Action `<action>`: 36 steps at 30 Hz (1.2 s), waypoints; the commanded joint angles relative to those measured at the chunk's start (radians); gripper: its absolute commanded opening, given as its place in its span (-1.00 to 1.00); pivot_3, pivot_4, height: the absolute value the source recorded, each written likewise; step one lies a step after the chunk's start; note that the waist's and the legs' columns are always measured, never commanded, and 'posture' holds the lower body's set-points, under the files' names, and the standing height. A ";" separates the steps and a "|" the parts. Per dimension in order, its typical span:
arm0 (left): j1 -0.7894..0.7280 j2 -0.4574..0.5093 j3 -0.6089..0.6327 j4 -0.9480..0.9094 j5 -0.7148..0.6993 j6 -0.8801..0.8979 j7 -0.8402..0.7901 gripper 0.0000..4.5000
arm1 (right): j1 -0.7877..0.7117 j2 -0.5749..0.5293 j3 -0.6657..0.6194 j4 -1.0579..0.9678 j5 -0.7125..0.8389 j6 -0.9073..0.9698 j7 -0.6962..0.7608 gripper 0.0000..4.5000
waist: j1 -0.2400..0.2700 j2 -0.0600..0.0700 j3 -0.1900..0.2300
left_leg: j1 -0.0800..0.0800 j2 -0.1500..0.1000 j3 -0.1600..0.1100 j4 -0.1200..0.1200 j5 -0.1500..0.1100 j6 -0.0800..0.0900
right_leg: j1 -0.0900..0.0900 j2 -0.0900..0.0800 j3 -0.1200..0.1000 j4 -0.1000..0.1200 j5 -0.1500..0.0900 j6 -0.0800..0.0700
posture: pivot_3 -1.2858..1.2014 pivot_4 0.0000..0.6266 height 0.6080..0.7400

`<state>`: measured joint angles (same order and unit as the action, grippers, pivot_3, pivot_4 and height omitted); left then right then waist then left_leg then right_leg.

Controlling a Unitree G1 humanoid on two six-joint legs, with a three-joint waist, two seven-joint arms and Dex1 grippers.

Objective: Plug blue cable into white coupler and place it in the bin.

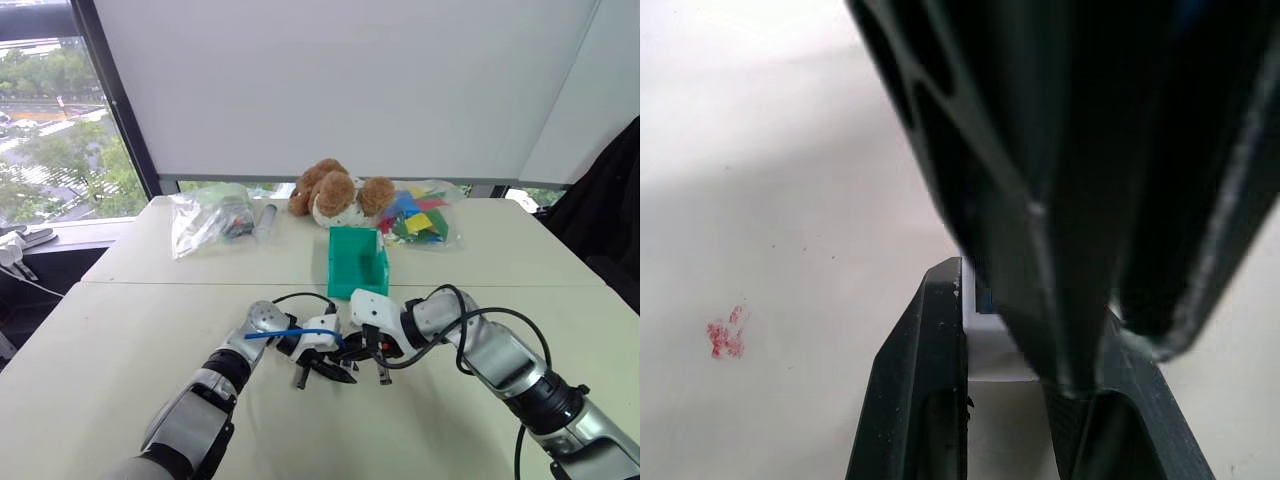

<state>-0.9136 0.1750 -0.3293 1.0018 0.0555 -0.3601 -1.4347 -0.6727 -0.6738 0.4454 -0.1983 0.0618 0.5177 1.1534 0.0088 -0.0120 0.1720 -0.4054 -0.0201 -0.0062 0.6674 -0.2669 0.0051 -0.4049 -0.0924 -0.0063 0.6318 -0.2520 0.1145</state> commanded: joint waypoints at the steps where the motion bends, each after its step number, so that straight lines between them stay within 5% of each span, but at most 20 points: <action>1: -0.001 -0.002 -0.003 0.003 0.020 0.004 0.029 -0.84 | 0.053 0.003 0.024 0.034 -0.012 0.013 -0.001 -1.00 | 0.000 0.000 0.000 | 0.000 0.000 0.000 0.000 0.000 0.000 | 0.000 0.000 0.000 0.000 0.000 0.000 | 0.03 -0.52 1.00; 36: 0.006 0.008 0.014 -0.032 -0.007 0.041 0.024 -0.84 | 0.243 0.108 0.028 0.171 -0.041 0.002 -0.093 -1.00 | -0.021 -0.007 -0.019 | 0.014 0.001 0.000 -0.004 0.000 0.000 | 0.012 -0.001 0.000 -0.002 -0.002 -0.003 | 0.03 -0.52 1.00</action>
<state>-0.8956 0.1908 -0.3299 1.0018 0.0557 -0.3167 -1.4212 -0.5133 -0.5718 0.3652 -0.1600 0.0634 0.4728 1.0506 -0.0119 -0.0191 0.1531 -0.3912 -0.0186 -0.0065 0.6630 -0.2674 0.0051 -0.3929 -0.0935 -0.0062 0.6297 -0.2539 0.1110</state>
